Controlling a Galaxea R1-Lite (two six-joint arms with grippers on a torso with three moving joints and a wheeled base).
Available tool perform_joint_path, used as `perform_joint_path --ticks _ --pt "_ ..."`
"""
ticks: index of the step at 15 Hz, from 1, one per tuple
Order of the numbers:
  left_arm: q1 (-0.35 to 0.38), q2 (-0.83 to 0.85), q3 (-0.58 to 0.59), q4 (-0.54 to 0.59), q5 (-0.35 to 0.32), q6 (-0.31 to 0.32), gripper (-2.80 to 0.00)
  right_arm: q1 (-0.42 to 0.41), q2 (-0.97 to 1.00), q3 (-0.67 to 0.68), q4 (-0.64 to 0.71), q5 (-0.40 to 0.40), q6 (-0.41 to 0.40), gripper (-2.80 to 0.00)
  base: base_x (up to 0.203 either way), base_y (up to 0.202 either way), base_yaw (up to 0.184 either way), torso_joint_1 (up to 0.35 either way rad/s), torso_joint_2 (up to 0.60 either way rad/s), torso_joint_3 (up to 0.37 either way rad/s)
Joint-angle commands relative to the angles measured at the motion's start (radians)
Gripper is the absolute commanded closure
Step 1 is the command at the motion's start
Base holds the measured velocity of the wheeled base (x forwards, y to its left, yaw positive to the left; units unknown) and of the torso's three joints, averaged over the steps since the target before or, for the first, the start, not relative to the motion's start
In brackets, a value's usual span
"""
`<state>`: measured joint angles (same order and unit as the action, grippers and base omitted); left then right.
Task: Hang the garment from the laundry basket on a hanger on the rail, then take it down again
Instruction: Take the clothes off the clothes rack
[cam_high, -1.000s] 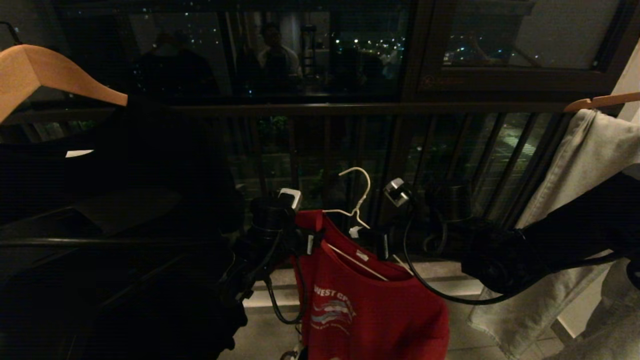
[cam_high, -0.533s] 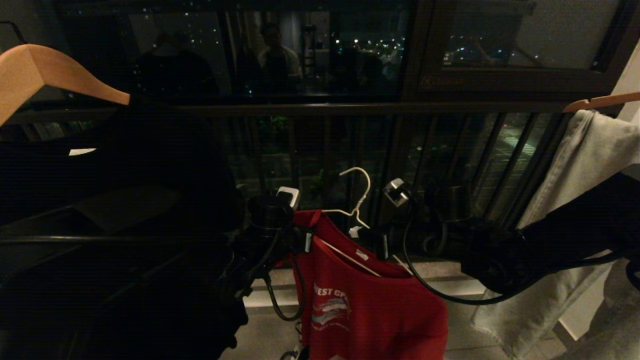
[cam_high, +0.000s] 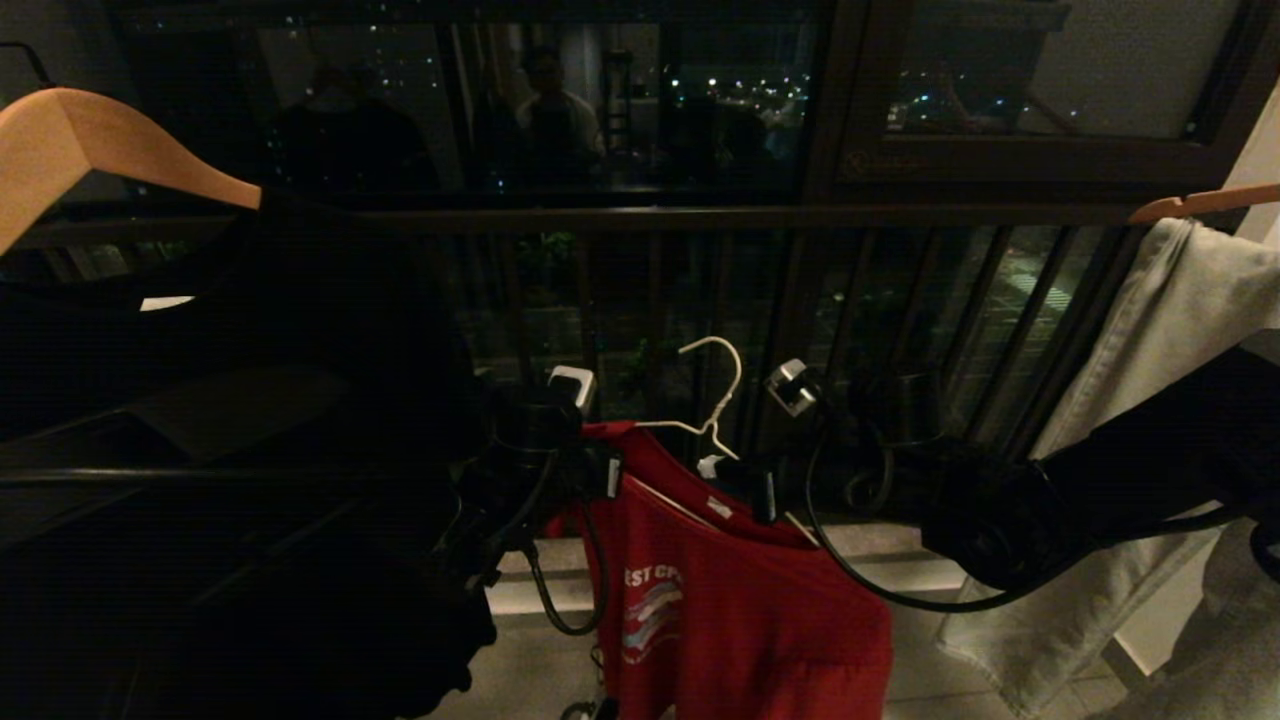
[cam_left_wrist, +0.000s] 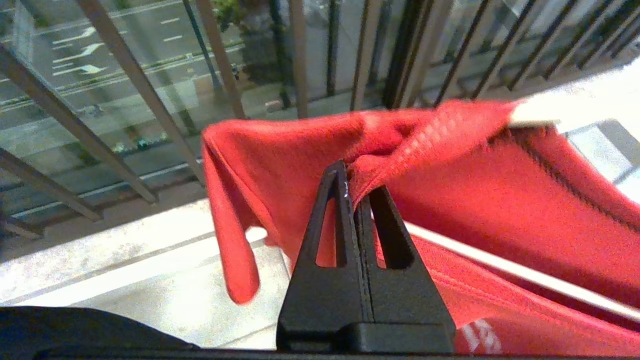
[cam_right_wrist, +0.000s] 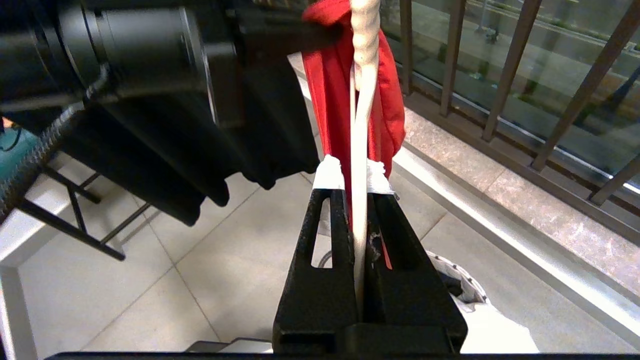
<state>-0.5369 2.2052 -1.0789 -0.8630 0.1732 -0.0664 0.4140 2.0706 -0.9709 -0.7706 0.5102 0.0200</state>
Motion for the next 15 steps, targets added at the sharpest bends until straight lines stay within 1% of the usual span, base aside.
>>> perform_joint_path --ticks 1,2,4,6,8,11,13,15 --pt "0.017 -0.027 -0.006 -0.003 0.002 -0.001 0.0 0.002 0.02 -0.003 -0.004 0.001 -0.002 0.0 0.0 0.0 0.0 0.0 0.0 0.0" --pt "0.027 -0.031 -0.013 0.001 0.002 0.001 0.0 0.001 0.028 -0.006 -0.004 -0.001 -0.002 0.0 0.0 0.0 0.0 0.0 0.0 0.0" --pt "0.072 -0.021 -0.05 0.013 0.002 0.003 0.0 0.0 0.054 -0.017 -0.006 -0.021 -0.001 0.0 0.0 0.0 0.0 0.0 0.0 0.0" --pt "0.106 0.015 -0.092 0.06 0.002 0.007 0.0 0.0 0.054 -0.015 -0.025 -0.021 0.0 0.0 0.0 0.0 0.0 0.0 0.0 0.0" --pt "0.14 0.06 -0.121 0.071 0.002 0.019 0.0 0.002 0.055 -0.014 -0.025 -0.021 0.0 0.0 0.0 0.0 0.0 0.0 0.0 0.0" --pt "0.166 0.094 -0.151 0.075 0.002 0.034 0.0 0.0 0.055 -0.017 -0.025 -0.021 0.001 0.0 0.0 0.0 0.0 0.0 0.0 0.0" --pt "0.191 0.112 -0.182 0.116 0.002 0.034 0.0 0.0 0.067 -0.024 -0.025 -0.023 0.001 0.0 0.0 0.0 0.0 0.0 0.0 0.0" --pt "0.209 0.134 -0.211 0.126 0.001 0.034 0.0 0.0 0.095 -0.043 -0.025 -0.054 0.003 0.0 0.0 0.0 0.0 0.0 0.0 0.0"
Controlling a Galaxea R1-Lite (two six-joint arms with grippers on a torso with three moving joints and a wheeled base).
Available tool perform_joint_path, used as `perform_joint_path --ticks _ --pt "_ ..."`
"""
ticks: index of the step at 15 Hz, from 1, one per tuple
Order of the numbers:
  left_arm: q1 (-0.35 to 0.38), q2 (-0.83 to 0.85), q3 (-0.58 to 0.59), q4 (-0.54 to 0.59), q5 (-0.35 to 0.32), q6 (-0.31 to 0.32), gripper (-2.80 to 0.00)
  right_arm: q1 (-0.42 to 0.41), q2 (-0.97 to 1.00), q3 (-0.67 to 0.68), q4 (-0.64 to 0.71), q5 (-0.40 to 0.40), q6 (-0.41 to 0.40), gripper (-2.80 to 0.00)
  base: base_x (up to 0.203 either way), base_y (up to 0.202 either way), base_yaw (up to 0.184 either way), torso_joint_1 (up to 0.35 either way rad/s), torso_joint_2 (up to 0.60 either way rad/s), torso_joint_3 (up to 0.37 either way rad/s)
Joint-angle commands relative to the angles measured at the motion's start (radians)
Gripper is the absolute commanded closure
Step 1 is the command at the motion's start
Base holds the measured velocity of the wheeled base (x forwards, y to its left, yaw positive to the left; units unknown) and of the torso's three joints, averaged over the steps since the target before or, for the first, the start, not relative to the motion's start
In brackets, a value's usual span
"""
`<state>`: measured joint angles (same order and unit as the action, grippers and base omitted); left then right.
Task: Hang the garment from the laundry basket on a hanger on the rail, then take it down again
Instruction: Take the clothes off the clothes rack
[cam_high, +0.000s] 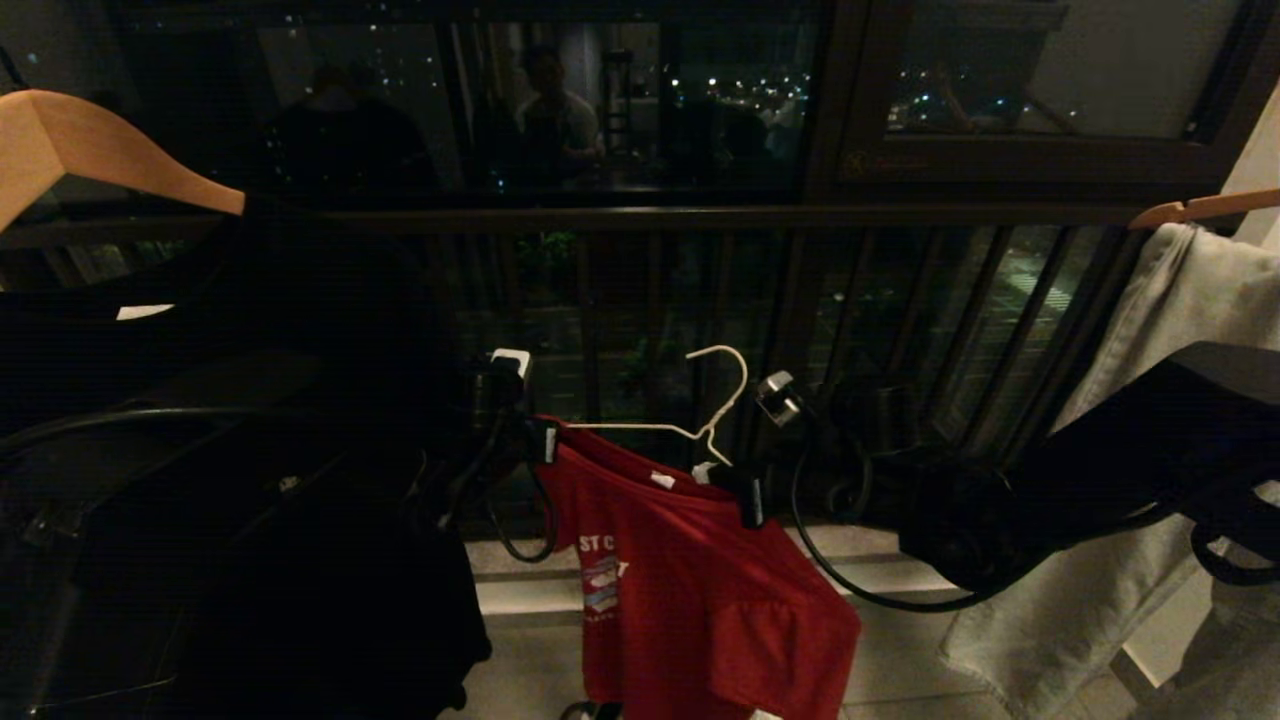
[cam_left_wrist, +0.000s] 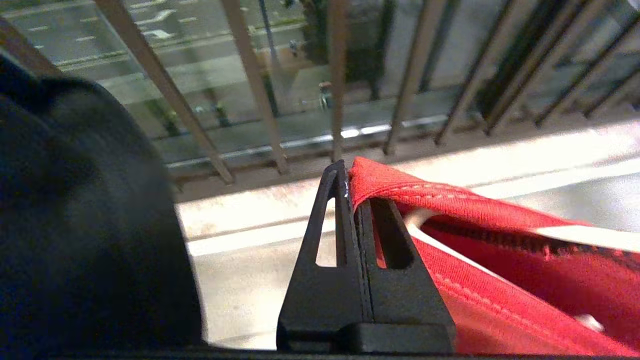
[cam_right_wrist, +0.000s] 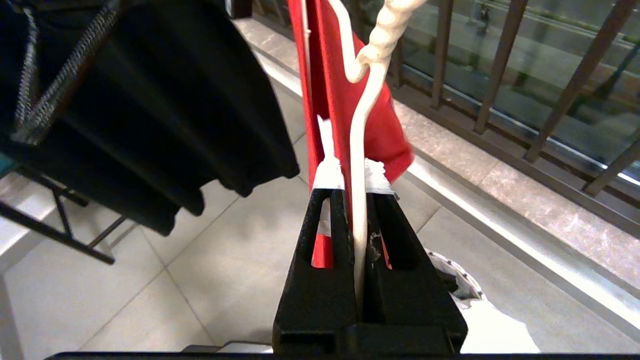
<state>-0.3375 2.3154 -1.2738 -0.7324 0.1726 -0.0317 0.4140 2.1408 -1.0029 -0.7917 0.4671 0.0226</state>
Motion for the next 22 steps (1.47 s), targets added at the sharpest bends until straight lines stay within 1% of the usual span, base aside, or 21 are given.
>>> perform_joint_path --ticks 1,5,7,9,16,22 --pt "0.019 0.038 -0.035 -0.004 0.004 -0.001 0.0 0.0 0.028 -0.014 -0.004 -0.015 0.0 0.0 0.0 0.0 0.0 0.0 0.0 0.0" --pt "0.026 0.041 -0.033 0.001 0.01 0.0 0.0 -0.003 0.036 -0.028 -0.004 -0.022 0.002 0.0 0.0 0.0 0.0 0.0 0.0 0.0" --pt "0.026 0.044 -0.036 0.018 0.01 0.003 0.0 -0.003 0.048 -0.04 -0.004 -0.048 0.002 0.0 0.0 0.0 0.0 0.0 0.0 0.0" --pt "0.028 0.041 -0.036 0.03 0.01 0.003 0.0 -0.006 0.051 -0.049 -0.004 -0.058 0.004 0.0 0.0 0.0 0.0 0.0 0.0 0.0" --pt "0.072 0.027 -0.053 0.031 0.009 0.006 0.0 -0.021 0.05 -0.061 -0.004 -0.059 0.004 0.0 0.0 0.0 0.0 0.0 0.0 0.0" --pt "0.064 0.029 -0.019 0.024 0.005 0.007 0.0 -0.031 0.064 -0.075 -0.003 -0.061 0.004 0.0 0.0 0.0 0.0 0.0 0.0 0.0"
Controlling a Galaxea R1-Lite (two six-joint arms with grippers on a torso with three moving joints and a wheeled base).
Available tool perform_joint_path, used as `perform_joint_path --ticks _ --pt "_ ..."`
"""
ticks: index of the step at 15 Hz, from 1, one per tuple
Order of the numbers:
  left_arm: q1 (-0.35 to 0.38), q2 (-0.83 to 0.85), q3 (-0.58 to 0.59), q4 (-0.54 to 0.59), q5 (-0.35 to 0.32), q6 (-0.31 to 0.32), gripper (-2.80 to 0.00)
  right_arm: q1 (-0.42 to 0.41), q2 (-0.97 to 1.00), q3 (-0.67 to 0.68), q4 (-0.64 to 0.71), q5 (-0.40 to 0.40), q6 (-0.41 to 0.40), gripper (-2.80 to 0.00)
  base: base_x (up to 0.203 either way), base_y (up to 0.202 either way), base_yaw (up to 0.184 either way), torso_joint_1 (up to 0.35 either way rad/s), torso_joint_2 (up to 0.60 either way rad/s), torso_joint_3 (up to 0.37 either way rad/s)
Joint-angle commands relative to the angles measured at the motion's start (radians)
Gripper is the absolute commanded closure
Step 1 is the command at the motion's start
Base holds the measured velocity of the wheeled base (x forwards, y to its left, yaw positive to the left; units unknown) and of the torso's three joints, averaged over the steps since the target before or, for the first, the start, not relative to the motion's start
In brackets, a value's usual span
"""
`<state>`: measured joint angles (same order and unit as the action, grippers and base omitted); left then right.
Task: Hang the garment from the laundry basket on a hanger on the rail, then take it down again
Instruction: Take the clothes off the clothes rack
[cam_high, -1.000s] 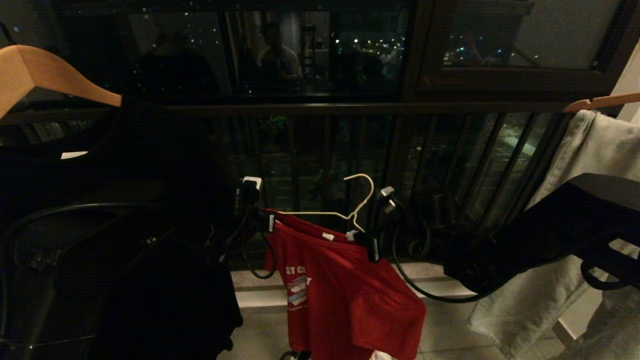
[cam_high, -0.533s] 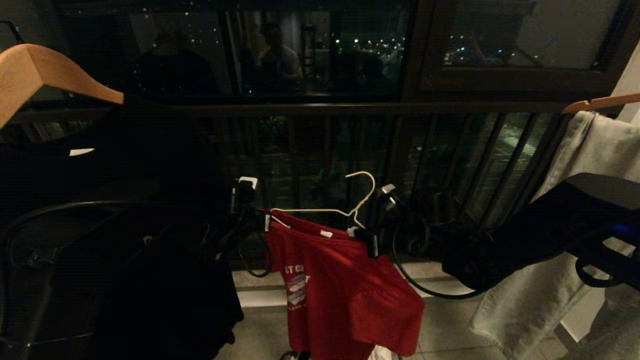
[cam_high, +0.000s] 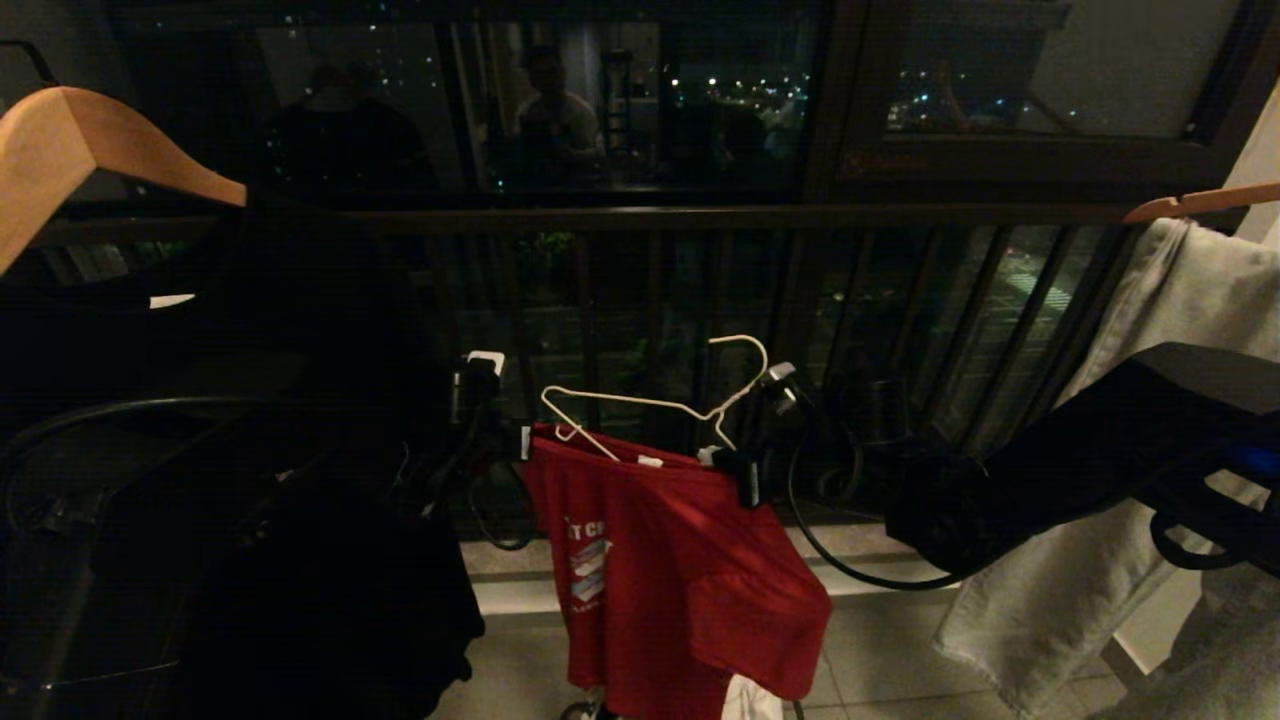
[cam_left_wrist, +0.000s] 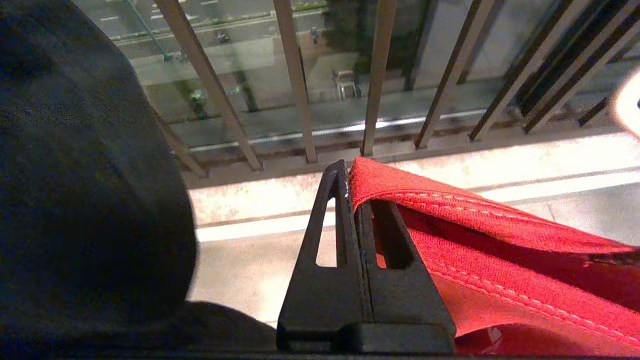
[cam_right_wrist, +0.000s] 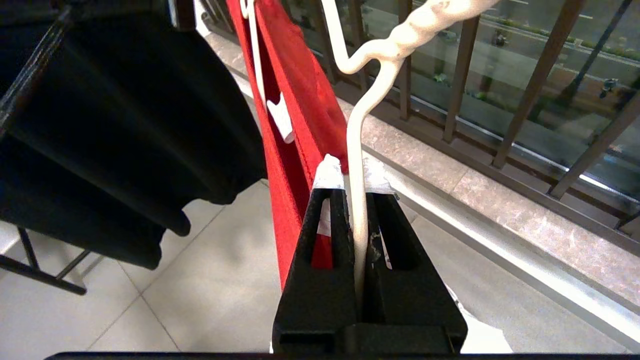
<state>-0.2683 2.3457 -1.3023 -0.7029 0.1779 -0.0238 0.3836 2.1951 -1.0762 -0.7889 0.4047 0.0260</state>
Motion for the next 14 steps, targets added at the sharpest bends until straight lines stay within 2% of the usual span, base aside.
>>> perform_joint_path --ticks 1,5,12,14 --pt "-0.007 -0.002 0.012 -0.007 0.0 -0.001 0.0 0.0 0.011 -0.004 -0.006 -0.001 0.0 0.0 0.0 0.0 0.0 0.0 0.0 0.0" --pt "-0.073 -0.003 0.047 -0.01 0.001 -0.002 0.0 -0.002 0.037 -0.024 -0.009 -0.019 0.002 0.0 0.0 0.0 0.0 0.0 0.0 0.0" --pt "-0.081 0.053 0.051 -0.012 0.003 0.024 0.0 -0.005 0.069 -0.051 -0.01 -0.04 0.003 0.0 0.0 0.0 0.0 0.0 0.0 0.0" --pt "-0.083 0.061 0.051 -0.012 0.005 0.044 0.0 -0.004 0.071 -0.078 -0.026 -0.04 0.033 0.0 0.0 0.0 0.0 0.0 0.0 0.0"
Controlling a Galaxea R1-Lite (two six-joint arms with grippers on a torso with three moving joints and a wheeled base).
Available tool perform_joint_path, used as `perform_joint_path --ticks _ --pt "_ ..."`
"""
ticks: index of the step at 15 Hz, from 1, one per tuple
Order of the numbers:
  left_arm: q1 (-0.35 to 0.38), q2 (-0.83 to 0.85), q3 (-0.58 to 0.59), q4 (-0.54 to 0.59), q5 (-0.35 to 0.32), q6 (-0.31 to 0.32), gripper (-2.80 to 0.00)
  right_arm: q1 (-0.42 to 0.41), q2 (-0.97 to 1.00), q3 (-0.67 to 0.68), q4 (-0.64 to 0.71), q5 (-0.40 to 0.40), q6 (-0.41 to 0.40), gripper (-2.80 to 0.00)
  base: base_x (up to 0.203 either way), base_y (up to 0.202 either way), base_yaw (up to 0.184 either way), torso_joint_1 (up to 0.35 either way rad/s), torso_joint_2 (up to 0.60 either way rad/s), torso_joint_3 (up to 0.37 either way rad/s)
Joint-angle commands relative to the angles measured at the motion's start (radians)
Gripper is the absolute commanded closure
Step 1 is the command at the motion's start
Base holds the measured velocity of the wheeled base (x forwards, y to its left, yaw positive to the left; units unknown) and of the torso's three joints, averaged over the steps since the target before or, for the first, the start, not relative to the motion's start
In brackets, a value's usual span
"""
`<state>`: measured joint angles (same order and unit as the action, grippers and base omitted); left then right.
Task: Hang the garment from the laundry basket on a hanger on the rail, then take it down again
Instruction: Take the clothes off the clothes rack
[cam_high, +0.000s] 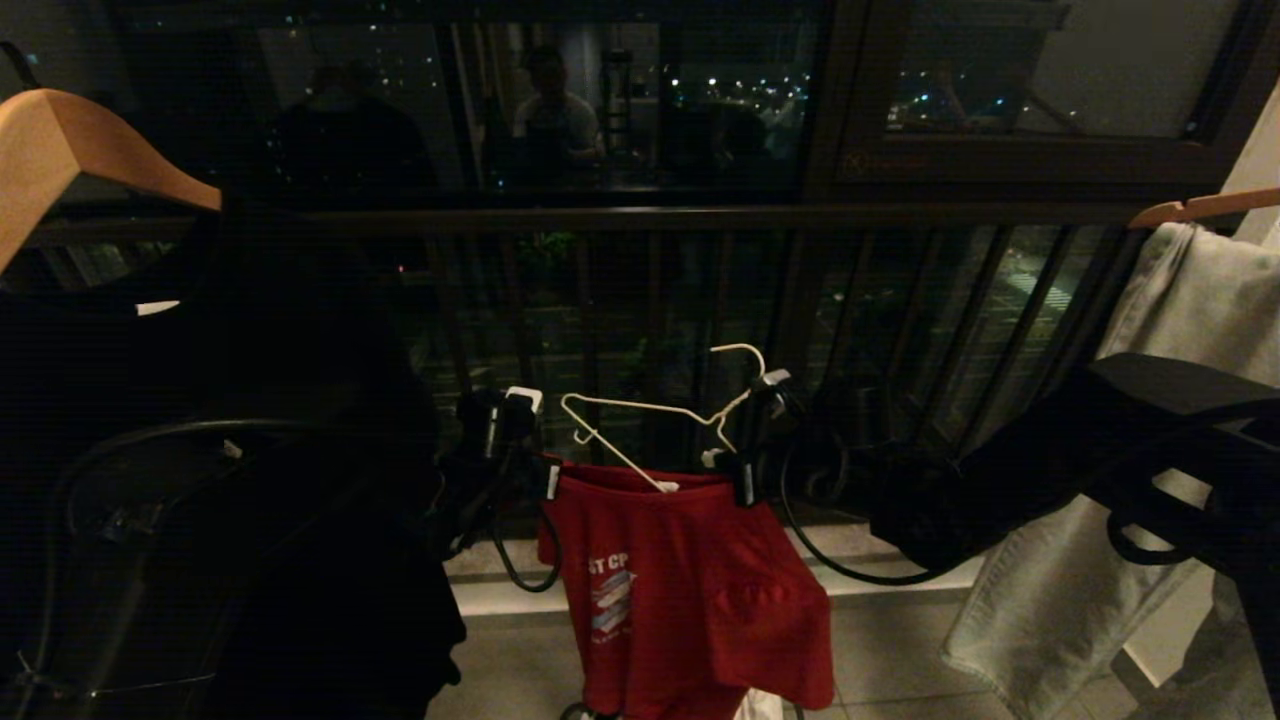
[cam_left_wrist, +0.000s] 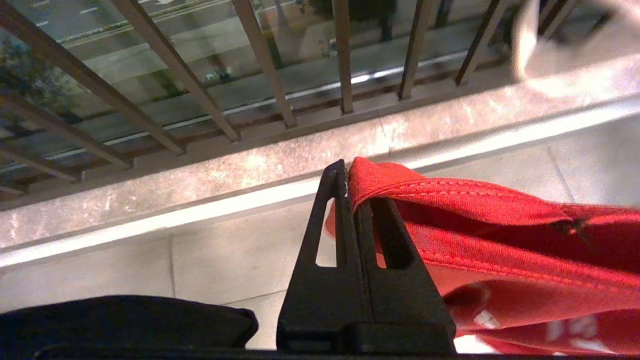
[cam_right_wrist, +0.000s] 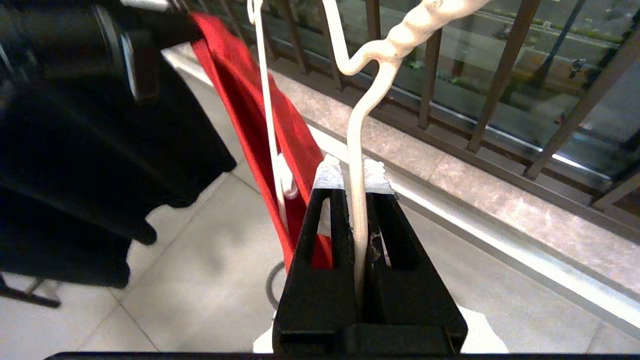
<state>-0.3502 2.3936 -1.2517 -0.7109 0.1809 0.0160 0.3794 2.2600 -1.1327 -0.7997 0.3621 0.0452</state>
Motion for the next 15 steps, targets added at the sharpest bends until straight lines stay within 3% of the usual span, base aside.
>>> perform_joint_path --ticks 1,12,13,15 --pt "-0.001 0.015 0.0 -0.004 0.002 0.004 0.0 0.0 0.011 -0.037 -0.028 0.002 0.025 0.0 0.0 0.0 0.0 0.0 0.0 0.0" --pt "-0.049 0.039 0.025 -0.006 0.007 0.006 0.0 0.0 0.062 -0.056 -0.036 -0.023 0.03 0.0 0.0 0.0 0.0 0.0 0.0 0.0" --pt "-0.052 0.041 0.025 -0.004 0.015 0.006 -2.8 0.0 0.062 -0.056 -0.036 -0.023 0.03 0.0 0.0 0.0 0.0 0.0 0.0 0.0" --pt "-0.052 0.041 0.026 -0.004 0.017 0.014 -2.8 0.0 0.064 -0.056 -0.036 -0.023 0.03 0.0 0.0 0.0 0.0 0.0 0.0 0.0"
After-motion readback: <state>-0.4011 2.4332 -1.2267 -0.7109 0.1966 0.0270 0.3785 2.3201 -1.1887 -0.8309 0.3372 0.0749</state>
